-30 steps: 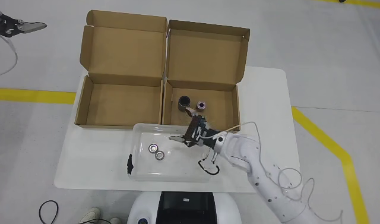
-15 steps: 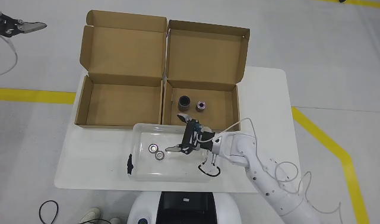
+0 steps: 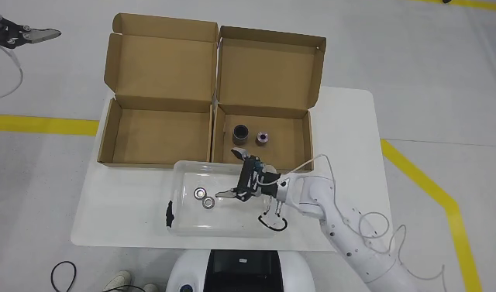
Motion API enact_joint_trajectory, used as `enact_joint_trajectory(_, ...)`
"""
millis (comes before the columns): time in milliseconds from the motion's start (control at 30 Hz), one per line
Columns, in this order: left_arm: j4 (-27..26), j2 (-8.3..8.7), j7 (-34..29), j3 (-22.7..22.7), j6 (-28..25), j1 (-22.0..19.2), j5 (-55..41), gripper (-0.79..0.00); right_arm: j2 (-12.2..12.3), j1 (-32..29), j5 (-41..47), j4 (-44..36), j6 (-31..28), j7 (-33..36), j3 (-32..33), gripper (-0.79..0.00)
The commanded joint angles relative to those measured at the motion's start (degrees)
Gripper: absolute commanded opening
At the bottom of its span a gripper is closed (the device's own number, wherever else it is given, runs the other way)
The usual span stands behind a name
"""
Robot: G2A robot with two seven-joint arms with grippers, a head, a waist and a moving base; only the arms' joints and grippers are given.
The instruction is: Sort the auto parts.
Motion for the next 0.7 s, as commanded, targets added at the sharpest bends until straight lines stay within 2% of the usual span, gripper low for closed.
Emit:
enact_joint_trajectory(0,0.00,0.00,0.00,0.00,0.00,0.00,0.00,0.000,-0.06,0.18,-0.54,-1.10,0.18,1.51,-0.62,0.000)
enact_joint_trajectory(100,0.00,0.00,0.00,0.00,0.00,0.00,0.00,0.000,-0.10,0.35,-3.52,-4.35,0.02,4.63,-2.26,0.000)
enact_joint_trajectory(267,0.00,0.00,0.00,0.00,0.00,0.00,0.00,0.000,-0.50,1.35,-9.59,-9.75,-0.94,14.44,-6.97,0.000)
enact_joint_trajectory(300,0.00,0.00,0.00,0.00,0.00,0.00,0.00,0.000,-0.62,1.58,-10.12,-10.03,-0.83,16.57,-7.65,-0.018)
enact_joint_trajectory(400,0.00,0.00,0.00,0.00,0.00,0.00,0.00,0.000,-1.15,2.25,-10.08,-10.76,-0.18,21.37,-9.55,-0.206)
enact_joint_trajectory(667,0.00,0.00,0.00,0.00,0.00,0.00,0.00,0.000,-2.35,4.97,-9.29,-7.75,-0.88,23.58,-12.81,-0.265)
